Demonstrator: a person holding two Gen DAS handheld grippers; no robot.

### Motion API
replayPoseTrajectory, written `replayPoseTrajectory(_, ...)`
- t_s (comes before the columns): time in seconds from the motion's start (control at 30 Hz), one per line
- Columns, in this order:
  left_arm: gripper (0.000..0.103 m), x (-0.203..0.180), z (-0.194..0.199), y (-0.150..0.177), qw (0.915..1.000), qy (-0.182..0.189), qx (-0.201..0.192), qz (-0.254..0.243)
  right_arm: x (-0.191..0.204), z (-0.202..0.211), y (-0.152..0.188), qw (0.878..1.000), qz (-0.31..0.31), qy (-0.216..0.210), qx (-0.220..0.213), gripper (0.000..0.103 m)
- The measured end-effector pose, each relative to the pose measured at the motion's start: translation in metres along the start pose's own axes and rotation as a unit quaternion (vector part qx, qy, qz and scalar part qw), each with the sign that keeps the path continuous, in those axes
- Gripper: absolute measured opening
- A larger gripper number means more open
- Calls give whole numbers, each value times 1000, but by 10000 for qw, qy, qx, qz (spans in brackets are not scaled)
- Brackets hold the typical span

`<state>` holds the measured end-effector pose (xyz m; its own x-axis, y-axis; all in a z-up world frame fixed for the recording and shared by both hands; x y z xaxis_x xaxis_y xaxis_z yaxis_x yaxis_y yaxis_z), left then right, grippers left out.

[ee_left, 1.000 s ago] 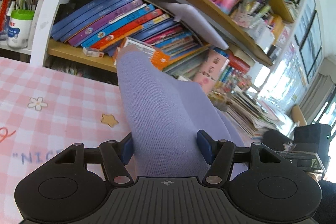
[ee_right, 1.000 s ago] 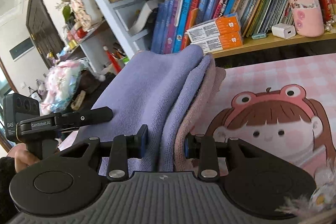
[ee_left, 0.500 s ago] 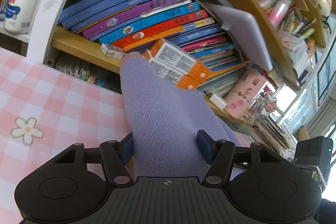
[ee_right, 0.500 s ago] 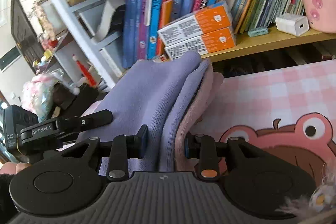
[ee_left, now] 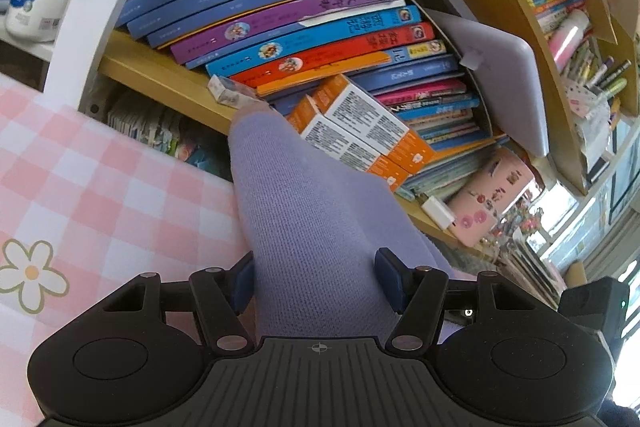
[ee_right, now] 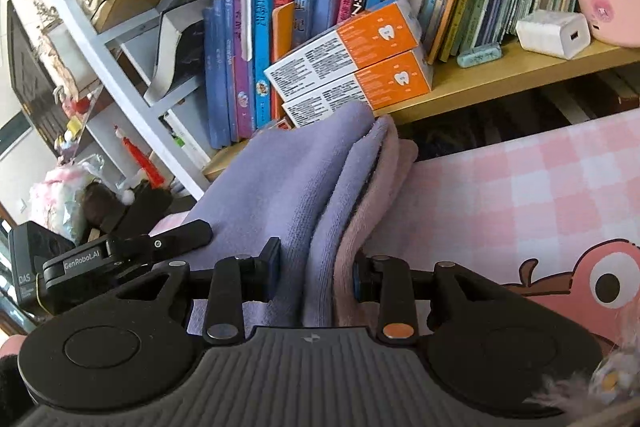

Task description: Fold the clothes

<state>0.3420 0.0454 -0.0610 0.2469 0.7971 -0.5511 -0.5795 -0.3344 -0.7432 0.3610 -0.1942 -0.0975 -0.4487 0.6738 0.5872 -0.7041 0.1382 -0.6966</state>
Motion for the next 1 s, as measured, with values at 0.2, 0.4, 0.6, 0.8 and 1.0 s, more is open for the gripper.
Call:
replayPoseTrajectory(0.2,64,3,-4,0,9999,-85,-58,64,-1,-3,0,9998,-15,160,-120,40)
replayPoseTrajectory(0.4,72,-9,20,-4,9980,-369,-417,-298,9,16,5,9981,323,433,-291,60)
replayPoseTrajectory(0.6,77,-32,60,2,9925,-558,-743,-789,26,52,19,9951,574,552,-593,64)
replayPoseTrajectory(0.8,81,-59,108,31,9851,-857,-956,-1143,54,95,53,9897,916,749,-811,68)
replayPoseTrajectory(1.0,83,-81,146,70,9741,-1282,-1018,-1559,76,135,95,9815,1228,1103,-972,70)
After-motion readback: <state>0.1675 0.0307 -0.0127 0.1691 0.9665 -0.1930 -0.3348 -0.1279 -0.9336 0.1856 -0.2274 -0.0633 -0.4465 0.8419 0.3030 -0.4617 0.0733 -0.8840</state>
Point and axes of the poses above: each gripper's, at about its wrist camera, not at the fingertips, and z roughly against the way its jaws point, x to its left, y to its underside, the point moved 6 cm from there along -z, roughly the way its jaws point, and after that the axes turned 3 degrees about -z, right-handed, at the moved point
